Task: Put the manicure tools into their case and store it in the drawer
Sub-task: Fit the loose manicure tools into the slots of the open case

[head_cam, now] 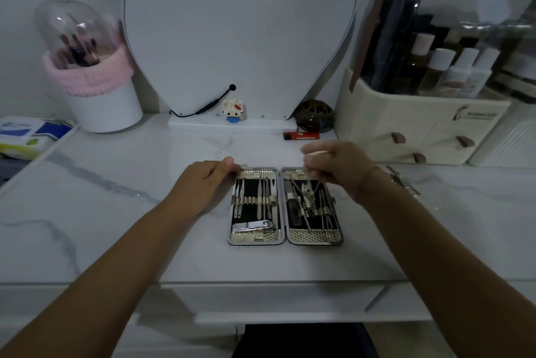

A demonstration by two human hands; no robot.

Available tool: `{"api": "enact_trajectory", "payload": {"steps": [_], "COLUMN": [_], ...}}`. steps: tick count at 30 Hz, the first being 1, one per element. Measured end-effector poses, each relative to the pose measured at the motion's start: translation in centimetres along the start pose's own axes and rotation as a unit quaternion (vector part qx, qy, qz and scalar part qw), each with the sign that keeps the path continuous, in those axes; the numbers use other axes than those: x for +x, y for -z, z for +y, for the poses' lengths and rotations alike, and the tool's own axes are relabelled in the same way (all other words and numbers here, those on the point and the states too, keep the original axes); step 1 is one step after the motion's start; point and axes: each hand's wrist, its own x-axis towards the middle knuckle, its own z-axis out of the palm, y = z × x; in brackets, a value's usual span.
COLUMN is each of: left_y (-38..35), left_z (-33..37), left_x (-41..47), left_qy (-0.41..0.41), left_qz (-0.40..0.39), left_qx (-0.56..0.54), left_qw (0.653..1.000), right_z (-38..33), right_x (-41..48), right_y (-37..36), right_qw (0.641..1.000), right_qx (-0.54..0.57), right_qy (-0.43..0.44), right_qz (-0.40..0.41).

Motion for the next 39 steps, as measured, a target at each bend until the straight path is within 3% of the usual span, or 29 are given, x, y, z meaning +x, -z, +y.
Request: {"api": "enact_trajectory", "payload": {"steps": [6, 17, 39], "left_y": [0.3, 0.4, 0.5], "left_z": [-0.1, -0.2, -0.4], "left_x": [0.2, 0.4, 0.3], "left_qy": [0.003, -0.008, -0.018], "left_qz": [-0.003, -0.011, -0.026], "left_qx": [-0.003, 0.011, 0.011], "left_qw": [1.000, 1.000, 0.999], "right_z": [-0.9, -0.5, -0.3], "right_x": [2.1, 3.6, 3.2], "right_y": [-7.0, -8.1, -7.9], "right_qw": [0.998, 0.995, 0.960], "right_qx": [-0.054, -0.091, -0.255], "right_qy": [-0.001, 0.005, 0.071], "right_qz": [0.012, 0.049, -0.092]}}
